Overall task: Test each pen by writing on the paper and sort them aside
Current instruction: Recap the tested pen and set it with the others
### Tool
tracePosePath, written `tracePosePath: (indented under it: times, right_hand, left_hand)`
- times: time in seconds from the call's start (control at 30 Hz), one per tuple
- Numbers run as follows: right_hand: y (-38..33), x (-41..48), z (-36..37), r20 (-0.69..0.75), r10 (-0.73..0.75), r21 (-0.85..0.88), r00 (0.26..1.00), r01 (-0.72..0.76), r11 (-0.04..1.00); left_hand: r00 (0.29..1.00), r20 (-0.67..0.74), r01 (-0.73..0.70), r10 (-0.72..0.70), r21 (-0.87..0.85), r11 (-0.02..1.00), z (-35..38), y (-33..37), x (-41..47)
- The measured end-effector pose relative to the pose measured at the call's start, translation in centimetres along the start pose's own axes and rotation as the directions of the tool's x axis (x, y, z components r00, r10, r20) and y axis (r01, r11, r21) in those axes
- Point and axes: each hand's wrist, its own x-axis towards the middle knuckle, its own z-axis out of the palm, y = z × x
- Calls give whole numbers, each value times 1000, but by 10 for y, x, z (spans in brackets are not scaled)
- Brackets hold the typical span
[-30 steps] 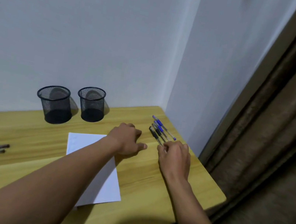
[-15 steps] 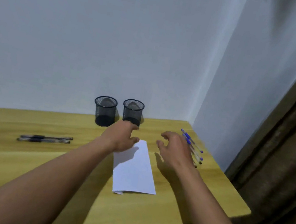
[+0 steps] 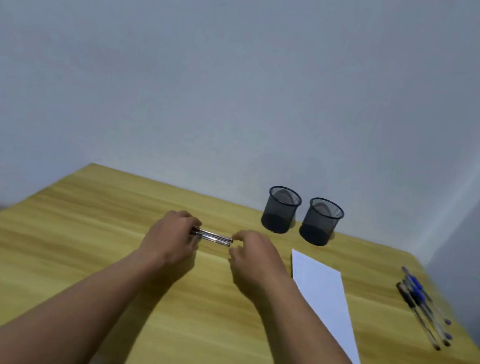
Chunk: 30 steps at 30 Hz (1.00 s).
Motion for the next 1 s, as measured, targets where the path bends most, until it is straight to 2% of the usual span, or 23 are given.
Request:
tracePosePath:
  times: [0.1,0.23,0.5,0.6,0.67,0.7,0.73,0.8,0.83,1.0]
  right_hand:
    - [-10,13,21,16,-44,-126,999,46,991]
    - [-10,22,37,20,-79,-220,997,82,972]
    - [-5,27,39,-6,-101,-190,995,98,977]
    - [-5,21,29,-6,-76,-104,997,75,992]
    - [-2,14,22,-22,5,122,1000,-2,993]
    - [-1,10,17,-23,68,307,997,-57,950]
    - [0,7,11,-10,135,500,991,-112,859]
    - [2,2,-6,66,225,767,972,-193,612]
    - [2,1,-15,92,241,820,966,-211,532]
    - [6,-9,-37,91,262,936,961,-172,306]
  left_hand:
    - [997,-60,50,-50,1,999,3,-25,-8]
    - [997,-36,67,-66,32,997,9,-42,-9]
    - [997,-65,56,-52,70,996,12,-47,-2]
    - [998,-60,28,-26,40,999,8,-48,-3]
    - [999,-40,20,-23,-72,997,4,-46,-5]
    - [999,-25,27,-31,-159,987,1,-43,-6]
    - [999,-10,36,-39,-242,970,-2,-38,-6]
    - [999,-12,36,-43,-359,933,-7,-24,-4]
    - [999,-31,21,-36,-400,916,-9,-16,-2]
    - [999,-30,15,-42,-610,792,-16,41,9]
